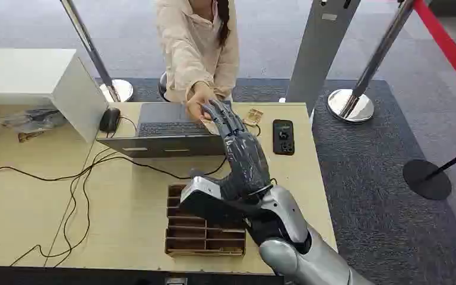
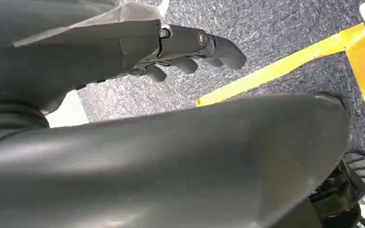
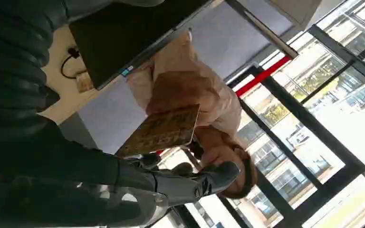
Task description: Pass the card to the sensor for recognition and then transmit it.
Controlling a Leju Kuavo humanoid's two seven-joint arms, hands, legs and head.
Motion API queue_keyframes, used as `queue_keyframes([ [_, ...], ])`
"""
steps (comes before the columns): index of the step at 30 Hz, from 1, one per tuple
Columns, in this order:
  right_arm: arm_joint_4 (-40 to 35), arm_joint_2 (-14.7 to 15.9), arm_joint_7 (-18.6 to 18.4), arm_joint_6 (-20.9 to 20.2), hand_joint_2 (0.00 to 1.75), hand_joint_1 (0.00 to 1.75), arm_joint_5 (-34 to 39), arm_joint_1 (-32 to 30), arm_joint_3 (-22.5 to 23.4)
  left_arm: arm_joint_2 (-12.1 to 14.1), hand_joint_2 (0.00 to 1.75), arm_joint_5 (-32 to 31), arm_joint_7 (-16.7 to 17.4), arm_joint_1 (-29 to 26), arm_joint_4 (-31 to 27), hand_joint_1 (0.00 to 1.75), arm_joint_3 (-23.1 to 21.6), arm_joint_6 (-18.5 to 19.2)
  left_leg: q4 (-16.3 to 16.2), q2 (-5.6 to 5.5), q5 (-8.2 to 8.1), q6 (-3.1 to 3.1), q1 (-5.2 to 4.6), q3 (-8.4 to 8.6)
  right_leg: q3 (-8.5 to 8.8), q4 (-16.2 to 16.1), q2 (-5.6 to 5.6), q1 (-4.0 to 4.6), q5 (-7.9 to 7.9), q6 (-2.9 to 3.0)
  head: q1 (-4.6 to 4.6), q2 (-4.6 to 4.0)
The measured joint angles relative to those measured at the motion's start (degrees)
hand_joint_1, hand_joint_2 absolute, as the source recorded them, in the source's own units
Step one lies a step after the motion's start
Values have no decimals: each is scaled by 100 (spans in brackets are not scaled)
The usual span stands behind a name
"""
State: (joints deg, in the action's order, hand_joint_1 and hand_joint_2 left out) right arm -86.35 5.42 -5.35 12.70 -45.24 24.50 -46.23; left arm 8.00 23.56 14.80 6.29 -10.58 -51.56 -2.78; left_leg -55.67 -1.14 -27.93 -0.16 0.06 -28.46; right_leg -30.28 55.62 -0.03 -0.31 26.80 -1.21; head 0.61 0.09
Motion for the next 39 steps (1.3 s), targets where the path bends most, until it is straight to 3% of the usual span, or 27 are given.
queue_keyframes([
  [26, 769, -231, -55, 1091, 175, 5, 83, 183, 53, 0, 0, -24, 13, -4, 0, 0, -2, -4, 0, 1, 0, 0, 0, 1, 0, 0, 0, 0, 0, 0, 0, 0],
  [27, 789, -240, -55, 1110, 175, 145, 89, 183, 70, 0, 0, -24, 13, -3, 0, 0, -2, -4, 0, 1, 0, 0, 0, 1, 0, 0, 0, 0, 0, 0, -2, 0],
  [28, 804, -245, -55, 1141, 175, 175, 90, 185, 77, 0, 0, -24, 13, -3, 0, 0, -2, -4, 0, 0, 0, 0, 0, 1, 0, 0, 0, 0, 0, 0, 0, 0],
  [39, 905, -262, -57, 1182, 175, 175, 109, 184, 127, 0, 0, -22, 17, -3, 0, 0, -2, -7, 0, 1, 0, 0, 0, 2, 0, 0, 0, 0, 0, 0, 0, 0],
])
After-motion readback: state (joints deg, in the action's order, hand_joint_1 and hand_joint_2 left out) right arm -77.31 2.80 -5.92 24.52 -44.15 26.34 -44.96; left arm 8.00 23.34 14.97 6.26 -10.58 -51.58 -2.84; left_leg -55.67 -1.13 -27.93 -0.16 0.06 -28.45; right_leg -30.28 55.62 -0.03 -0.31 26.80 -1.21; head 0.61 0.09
